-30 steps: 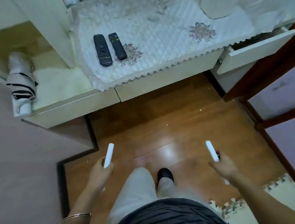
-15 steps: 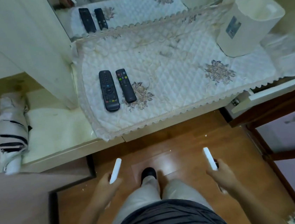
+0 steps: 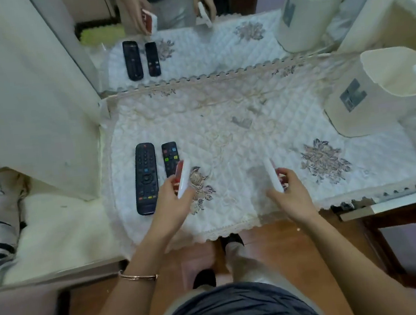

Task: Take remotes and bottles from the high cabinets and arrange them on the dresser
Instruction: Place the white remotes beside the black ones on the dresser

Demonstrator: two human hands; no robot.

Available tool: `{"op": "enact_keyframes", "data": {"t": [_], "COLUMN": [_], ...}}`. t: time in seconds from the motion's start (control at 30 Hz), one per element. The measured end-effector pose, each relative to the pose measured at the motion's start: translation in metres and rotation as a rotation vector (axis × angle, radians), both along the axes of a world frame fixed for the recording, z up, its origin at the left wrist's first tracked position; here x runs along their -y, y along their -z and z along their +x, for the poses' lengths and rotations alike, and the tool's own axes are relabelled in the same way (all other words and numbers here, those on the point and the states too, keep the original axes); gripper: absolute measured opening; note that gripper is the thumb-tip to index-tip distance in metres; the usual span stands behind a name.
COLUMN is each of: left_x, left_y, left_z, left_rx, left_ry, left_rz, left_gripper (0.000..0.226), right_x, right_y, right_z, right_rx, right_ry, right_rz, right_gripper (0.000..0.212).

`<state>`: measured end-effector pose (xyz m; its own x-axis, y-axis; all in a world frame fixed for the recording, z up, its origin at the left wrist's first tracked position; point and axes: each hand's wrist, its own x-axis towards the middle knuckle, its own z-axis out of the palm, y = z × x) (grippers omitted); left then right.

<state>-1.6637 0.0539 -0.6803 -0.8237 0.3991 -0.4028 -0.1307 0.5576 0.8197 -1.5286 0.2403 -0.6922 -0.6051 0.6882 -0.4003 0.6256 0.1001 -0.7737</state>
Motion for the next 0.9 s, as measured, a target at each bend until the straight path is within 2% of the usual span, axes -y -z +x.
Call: {"op": "enact_keyframes", "data": {"t": [0.13,0.27,0.33,0.5,0.6,0.77,0.9], "left_x": [-0.044,-0.075,-0.085,-0.1,-0.098,-0.085,-0.075], "left_y": [0.007,0.016,0.021,0.027,0.035,0.037,0.038], "left_z": [-0.015,-0.033,-0.041,-0.049,-0.052,-0.055,-0.056], "left_rx": [-0.017,-0.065,-0.153,-0.324,-0.358,-0.35,-0.377], "left_ry": [-0.025,-0.05,-0.044,0.044,0.083,0.196,0.27], "left_rz": [-0.102,-0.247,-0.379,-0.663,-0.759,-0.752,-0.74], "left_gripper": [0.038,0.074,0.084,0.081,0.084,0.088,0.084], "right_x": [-0.028,-0.041,-0.043,-0.035,-0.029,-0.02,-0.016], "right_y": [0.004,0.012,0.016,0.019,0.022,0.022,0.022], "right_z": [-0.042,-0.075,-0.088,-0.113,-0.125,-0.133,-0.131], "right_rx": [-0.013,0.031,0.075,0.211,0.255,0.361,0.382], "right_ry": [-0.071,-0.206,-0.257,-0.372,-0.375,-0.409,-0.395], "right_rz": [-0.024,0.006,0.033,0.211,0.254,0.402,0.365], "right_gripper": [0.059,0.071,0.078,0.079,0.076,0.076,0.073]}}
